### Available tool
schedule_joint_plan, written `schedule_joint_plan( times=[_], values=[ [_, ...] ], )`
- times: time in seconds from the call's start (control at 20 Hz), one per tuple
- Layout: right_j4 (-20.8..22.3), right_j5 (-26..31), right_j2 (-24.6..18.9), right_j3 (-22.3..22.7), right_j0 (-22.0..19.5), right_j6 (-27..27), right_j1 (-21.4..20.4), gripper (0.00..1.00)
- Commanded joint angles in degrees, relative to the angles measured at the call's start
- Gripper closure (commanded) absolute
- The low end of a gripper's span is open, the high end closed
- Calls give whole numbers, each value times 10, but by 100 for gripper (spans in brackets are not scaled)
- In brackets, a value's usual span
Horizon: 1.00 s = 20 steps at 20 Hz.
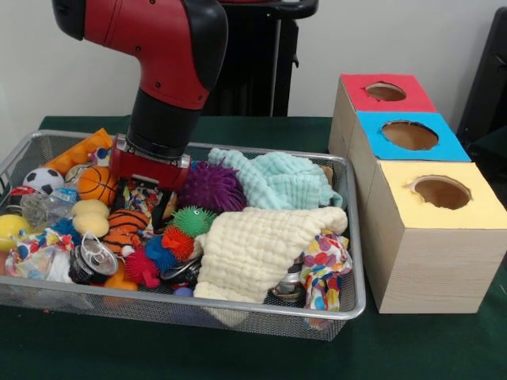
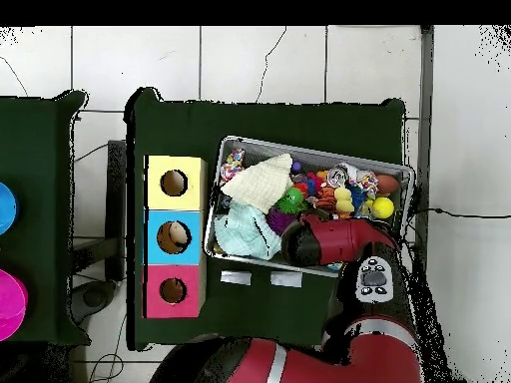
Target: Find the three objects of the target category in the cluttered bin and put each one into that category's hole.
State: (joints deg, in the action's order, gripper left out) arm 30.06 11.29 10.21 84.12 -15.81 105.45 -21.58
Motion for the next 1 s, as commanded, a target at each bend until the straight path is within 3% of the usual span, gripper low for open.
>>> schedule_joint_plan(
  times=[0.05,0.5,0.85,1.0],
  values=[
    [37,-61,-62,-10,-20,13,21,0],
    [31,-27,-119,21,-53,-7,-6,0],
    [32,-13,-134,27,-59,-9,-16,0],
    [16,41,-142,27,-52,-24,-32,0]
  ],
)
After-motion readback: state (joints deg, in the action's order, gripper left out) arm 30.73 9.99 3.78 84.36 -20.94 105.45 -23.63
